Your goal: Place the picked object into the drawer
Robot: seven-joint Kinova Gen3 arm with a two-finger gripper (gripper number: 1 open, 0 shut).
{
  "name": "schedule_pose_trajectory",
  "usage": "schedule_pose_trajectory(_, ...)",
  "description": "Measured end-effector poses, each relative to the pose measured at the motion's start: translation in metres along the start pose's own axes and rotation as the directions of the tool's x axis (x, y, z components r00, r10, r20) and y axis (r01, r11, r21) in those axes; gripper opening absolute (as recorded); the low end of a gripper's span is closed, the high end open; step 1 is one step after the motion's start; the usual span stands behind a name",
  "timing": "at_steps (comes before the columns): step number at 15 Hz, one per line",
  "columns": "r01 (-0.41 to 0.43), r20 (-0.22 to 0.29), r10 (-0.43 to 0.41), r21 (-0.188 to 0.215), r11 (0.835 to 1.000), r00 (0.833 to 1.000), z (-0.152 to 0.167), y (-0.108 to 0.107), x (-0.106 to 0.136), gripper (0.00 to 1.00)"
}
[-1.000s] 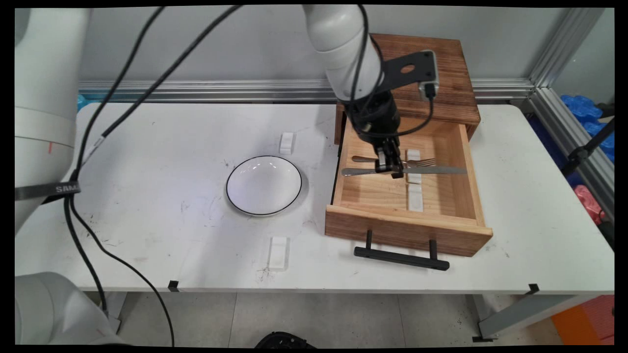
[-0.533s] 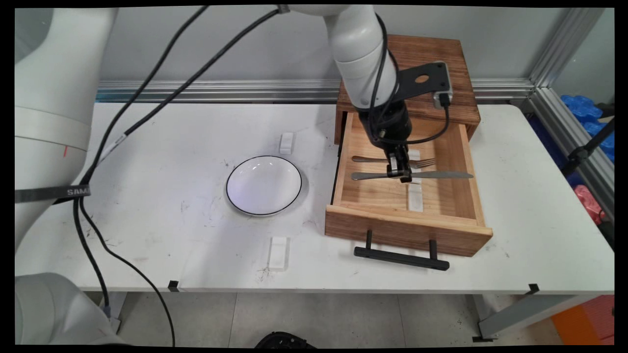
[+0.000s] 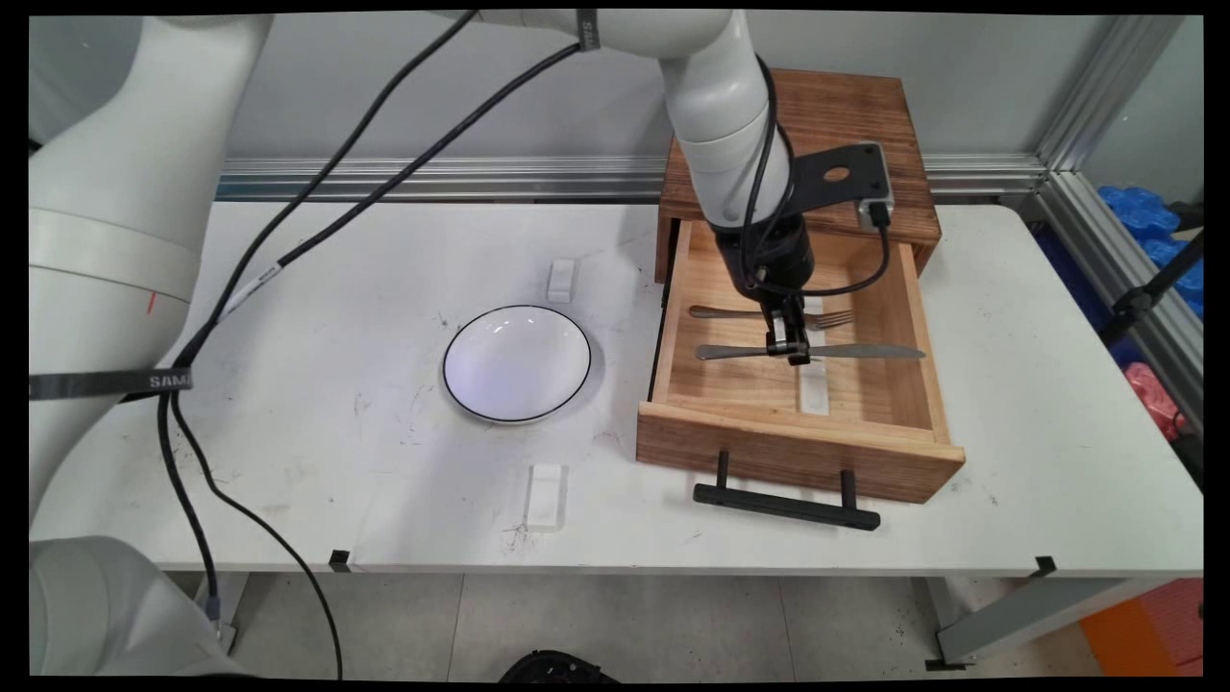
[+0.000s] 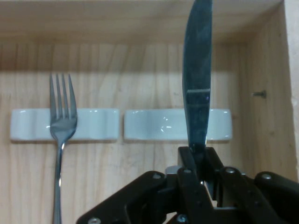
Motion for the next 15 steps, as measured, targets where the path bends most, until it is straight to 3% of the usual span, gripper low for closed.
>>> schedule_pose_trajectory(15, 0.000, 0.029, 0.000, -0.022, 1.000, 1.000, 0.036, -0.009, -0.013, 0.00)
